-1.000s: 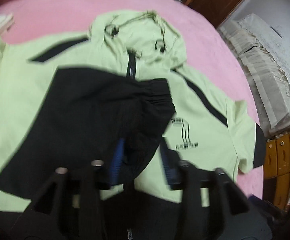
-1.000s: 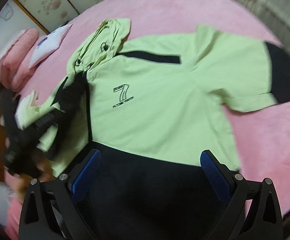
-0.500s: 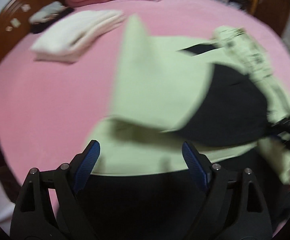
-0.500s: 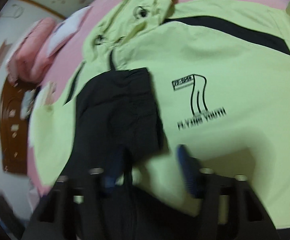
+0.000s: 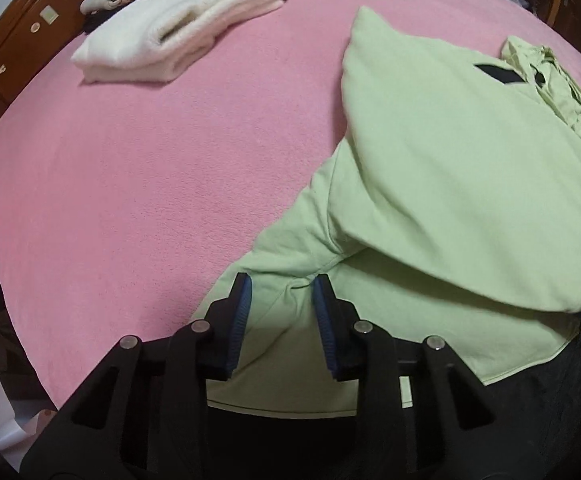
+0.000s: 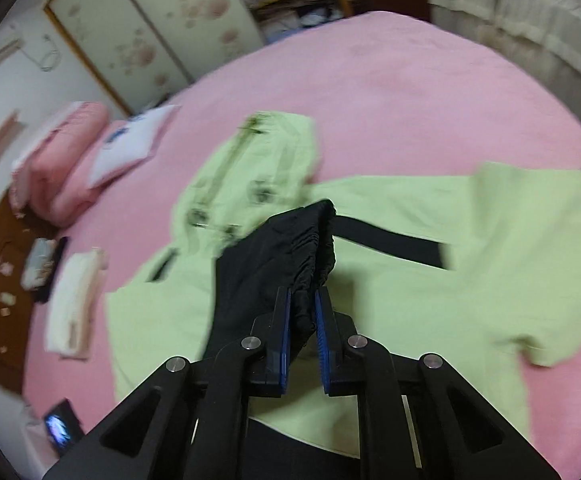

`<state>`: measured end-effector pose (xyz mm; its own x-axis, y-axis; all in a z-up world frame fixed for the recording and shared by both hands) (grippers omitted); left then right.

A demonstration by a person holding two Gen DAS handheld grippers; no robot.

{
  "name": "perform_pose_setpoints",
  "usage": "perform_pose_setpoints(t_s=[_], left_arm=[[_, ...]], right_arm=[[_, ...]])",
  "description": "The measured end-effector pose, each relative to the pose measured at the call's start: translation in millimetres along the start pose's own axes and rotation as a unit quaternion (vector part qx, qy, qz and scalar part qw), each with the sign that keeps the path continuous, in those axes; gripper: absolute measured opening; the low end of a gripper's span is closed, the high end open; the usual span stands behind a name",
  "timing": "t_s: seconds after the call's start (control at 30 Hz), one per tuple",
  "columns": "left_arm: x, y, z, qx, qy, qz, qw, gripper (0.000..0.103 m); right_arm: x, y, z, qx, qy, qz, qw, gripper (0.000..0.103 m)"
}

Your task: Fold large clothes

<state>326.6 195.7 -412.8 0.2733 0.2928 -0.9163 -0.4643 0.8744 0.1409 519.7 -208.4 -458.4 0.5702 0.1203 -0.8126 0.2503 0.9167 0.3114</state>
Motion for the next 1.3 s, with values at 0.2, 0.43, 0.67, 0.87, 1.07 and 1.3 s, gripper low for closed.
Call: perform_pose_setpoints(t_s=[0.2, 0.43, 0.67, 0.87, 1.07, 1.3], left_arm=[[-6.2, 1.8, -0.5, 0.012, 0.007, -0.015, 0.9998, 0.029], [-46.6, -1.6, 9.4, 0.025, -0.01, -0.036, 0.999, 0.029], [-76.2, -79.5, 8.2, 0.088, 0.003, -0.17, 0.9816, 0.029], [-25.3, -103.4, 10.8, 0.124, 0.06, -0.11, 0.9843, 0.028], [4.3, -29.3, 42.6, 0.078, 0.012, 0.0, 0.9969, 0.028], [26.0, 23.5, 64.6, 0.016, 0.048, -0.056, 0.9971, 0.027]], right_arm=[[49.4, -69.2, -53.9, 0.03, 0.071, -0.134, 0.988, 0.011], [24.6, -61.1, -50.1, 0.06, -0.01, -0.133, 0.989, 0.012], [73.5, 43.8, -86.0, -0.014, 0.165, 0.154, 0.974, 0.014], [134.6, 69.3, -122.6, -0.054, 0.224, 0.15, 0.962, 0.014], [129.8, -45.7, -71.4, 0.05, 0.099, 0.023, 0.994, 0.003], [99.4, -134.6, -38.2, 0.104, 0.037, -0.082, 0.99, 0.0]])
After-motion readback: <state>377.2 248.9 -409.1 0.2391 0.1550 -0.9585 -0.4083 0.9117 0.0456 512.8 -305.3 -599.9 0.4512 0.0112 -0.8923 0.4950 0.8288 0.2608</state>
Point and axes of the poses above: each gripper's, at about its wrist camera, not at the fingertips, and x roughly the way its jaws point, y to its left, z to its top, the point moved 6 cm from there along x, roughly the way its jaws point, and after that the axes turned 1 degree about x, right-handed, at the moved point
